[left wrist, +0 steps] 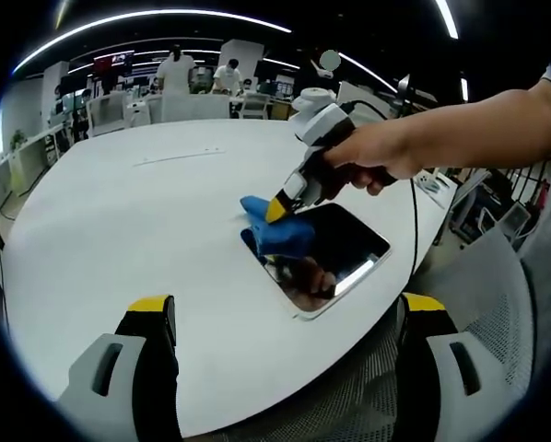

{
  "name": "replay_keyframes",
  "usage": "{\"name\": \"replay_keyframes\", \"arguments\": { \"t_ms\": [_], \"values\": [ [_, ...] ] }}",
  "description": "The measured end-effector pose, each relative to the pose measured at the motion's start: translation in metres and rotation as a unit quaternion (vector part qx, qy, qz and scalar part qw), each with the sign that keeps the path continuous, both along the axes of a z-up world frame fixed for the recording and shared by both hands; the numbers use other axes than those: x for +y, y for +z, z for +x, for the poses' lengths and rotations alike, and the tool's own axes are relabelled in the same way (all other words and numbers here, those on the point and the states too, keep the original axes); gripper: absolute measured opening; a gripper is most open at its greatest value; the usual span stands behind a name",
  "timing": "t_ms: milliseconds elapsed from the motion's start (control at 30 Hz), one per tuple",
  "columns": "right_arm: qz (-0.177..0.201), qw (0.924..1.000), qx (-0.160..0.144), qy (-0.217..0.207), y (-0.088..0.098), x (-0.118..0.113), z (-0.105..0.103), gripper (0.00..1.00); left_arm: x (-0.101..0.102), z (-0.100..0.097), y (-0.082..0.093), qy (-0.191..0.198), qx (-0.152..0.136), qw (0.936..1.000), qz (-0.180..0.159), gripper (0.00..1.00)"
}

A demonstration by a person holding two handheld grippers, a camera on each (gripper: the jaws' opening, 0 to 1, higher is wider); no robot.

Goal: Wipe the mirror surface with the cleaning cloth until all visible marks leave the cleaned area.

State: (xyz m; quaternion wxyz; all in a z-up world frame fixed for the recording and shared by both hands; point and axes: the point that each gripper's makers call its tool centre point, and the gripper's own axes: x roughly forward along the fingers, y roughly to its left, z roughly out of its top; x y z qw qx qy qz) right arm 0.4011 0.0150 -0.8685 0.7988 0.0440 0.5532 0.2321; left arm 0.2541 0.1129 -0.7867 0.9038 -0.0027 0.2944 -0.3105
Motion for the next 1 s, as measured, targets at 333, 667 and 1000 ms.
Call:
{"name": "replay_keyframes", "arguments": {
  "t_ms": [333, 667, 1000],
  "values": [
    [-0.005, 0.9999, 0.005, -0.007, -0.001, -0.012, 0.002, 0.01, 0.000, 0.002, 0.000, -0.001, 0.002, 1.0000, 0.001, 0.99],
    [-0.010, 0.9999, 0.000, -0.004, -0.002, -0.011, 0.002, 0.01, -0.001, 0.002, -0.002, -0.001, 0.002, 1.0000, 0.004, 0.99],
    [-0.015, 0.9998, -0.004, -0.009, -0.001, -0.011, -0.005, 0.01, -0.001, 0.000, -0.002, -0.002, 0.001, 1.0000, 0.005, 0.99]
  ]
}}
